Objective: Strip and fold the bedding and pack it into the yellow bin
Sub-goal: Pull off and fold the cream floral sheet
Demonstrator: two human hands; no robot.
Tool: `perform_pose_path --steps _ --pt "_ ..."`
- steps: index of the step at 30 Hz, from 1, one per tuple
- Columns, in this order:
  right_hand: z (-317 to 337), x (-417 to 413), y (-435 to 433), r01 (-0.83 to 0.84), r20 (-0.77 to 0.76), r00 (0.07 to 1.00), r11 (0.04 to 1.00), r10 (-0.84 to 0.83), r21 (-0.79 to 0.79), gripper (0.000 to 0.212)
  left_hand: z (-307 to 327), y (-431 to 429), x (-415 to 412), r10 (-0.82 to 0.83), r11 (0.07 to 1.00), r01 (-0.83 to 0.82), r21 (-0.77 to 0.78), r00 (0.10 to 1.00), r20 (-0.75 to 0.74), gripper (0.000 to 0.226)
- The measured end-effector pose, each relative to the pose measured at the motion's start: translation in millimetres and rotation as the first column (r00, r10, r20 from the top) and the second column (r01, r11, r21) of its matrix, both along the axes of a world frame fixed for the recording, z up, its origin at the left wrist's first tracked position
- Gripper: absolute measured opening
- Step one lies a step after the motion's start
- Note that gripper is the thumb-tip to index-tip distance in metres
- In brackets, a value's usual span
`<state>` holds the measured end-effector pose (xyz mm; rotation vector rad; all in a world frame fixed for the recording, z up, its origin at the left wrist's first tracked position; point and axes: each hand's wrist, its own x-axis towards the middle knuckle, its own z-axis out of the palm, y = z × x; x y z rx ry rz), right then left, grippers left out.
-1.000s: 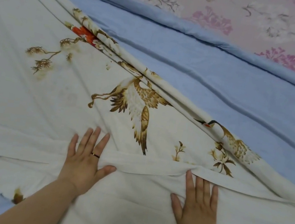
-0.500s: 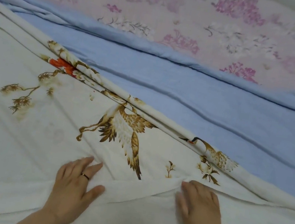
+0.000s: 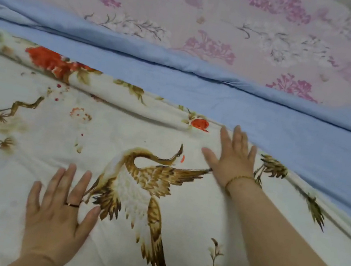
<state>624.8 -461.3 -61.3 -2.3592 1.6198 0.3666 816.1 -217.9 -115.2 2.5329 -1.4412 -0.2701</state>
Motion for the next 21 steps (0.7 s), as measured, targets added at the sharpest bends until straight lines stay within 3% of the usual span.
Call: perform_pose_path --steps 3,5,7,9,10,14,16,19,21 --pt "-1 17 -31 0.083 -0.008 0.997 0.997 -0.083 0.007 0.063 -5 0 0 0.033 0.997 -0.033 -0.066 0.999 0.007 0.067" --pt "1 36 -23 0.034 0.049 0.998 0.994 -0.029 -0.105 0.059 -6 -2 0 0.038 0.993 -0.036 -0.115 0.999 0.014 0.061" --pt "3 58 2 -0.177 0.143 0.967 0.959 0.211 -0.22 0.066 -2 -3 0 0.025 0.989 -0.022 -0.15 1.0 0.012 0.058" --pt "1 77 17 -0.451 0.129 0.87 0.874 0.476 -0.181 0.068 -3 -3 0 0.01 0.982 -0.003 -0.189 0.999 0.032 0.058" --pt "-1 85 14 -0.503 0.092 0.853 0.856 0.514 -0.123 0.061 -3 -3 0 0.002 0.98 0.007 -0.198 0.999 0.044 0.059" --pt "-6 112 -30 -0.458 -0.015 0.889 0.887 0.458 -0.055 0.054 -7 -3 2 -0.007 0.978 0.027 -0.207 0.995 0.098 0.059" --pt "-6 124 -52 -0.294 -0.028 0.956 0.954 0.293 -0.057 0.053 -8 -3 1 -0.006 0.978 0.03 -0.207 0.994 0.113 0.059" --pt "-3 121 -56 -0.06 0.156 0.985 0.997 0.067 -0.054 0.053 -6 -4 0 0.012 0.975 0.014 -0.223 0.993 0.116 0.059" --pt "3 90 -34 -0.152 0.325 0.932 0.987 0.161 -0.054 0.058 -6 -4 -1 0.02 0.975 0.004 -0.223 0.994 0.108 0.059"
